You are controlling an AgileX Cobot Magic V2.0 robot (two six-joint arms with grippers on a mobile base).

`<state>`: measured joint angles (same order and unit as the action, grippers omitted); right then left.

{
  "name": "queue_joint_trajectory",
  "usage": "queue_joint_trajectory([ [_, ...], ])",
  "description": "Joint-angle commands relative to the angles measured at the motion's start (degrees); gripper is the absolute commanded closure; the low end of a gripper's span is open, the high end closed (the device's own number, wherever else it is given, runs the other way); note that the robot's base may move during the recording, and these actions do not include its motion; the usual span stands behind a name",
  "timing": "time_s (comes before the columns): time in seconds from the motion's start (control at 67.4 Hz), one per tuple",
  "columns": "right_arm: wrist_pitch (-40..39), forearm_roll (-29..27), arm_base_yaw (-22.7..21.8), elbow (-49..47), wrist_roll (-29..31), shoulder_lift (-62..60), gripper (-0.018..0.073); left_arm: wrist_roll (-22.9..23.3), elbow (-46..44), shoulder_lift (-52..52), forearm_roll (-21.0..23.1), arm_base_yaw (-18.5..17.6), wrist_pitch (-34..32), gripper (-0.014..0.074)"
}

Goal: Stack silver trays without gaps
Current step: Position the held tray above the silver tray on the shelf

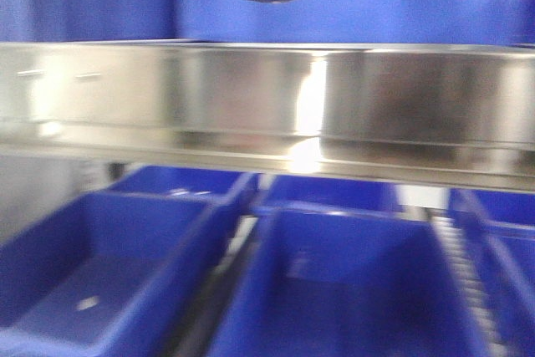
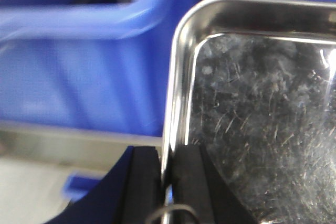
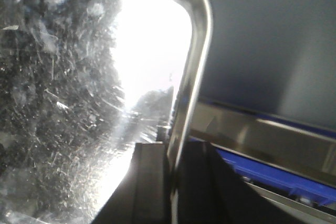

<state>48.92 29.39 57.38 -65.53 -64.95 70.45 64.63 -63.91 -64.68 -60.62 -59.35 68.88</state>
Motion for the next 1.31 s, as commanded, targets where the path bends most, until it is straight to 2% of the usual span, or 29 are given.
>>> queue_joint_trajectory([
  [0.0, -22.33, -0.18, 0.9, -0.8, 1.0, -0.38, 0.0582, 0.3, -0.35, -0.38, 0.87, -0.71, -5.45, 0.0612],
  [0.252, -24.53, -0.18, 0.9, -0.8, 1.0, -0.38, 0.0582, 0.3, -0.35, -0.38, 0.87, -0.71, -5.45, 0.0612],
  [1.291, -24.53, -0.18, 0.9, -0.8, 1.0, -0.38, 0.0582, 0.3, -0.35, -0.38, 0.76, -0.71, -5.45, 0.0612],
])
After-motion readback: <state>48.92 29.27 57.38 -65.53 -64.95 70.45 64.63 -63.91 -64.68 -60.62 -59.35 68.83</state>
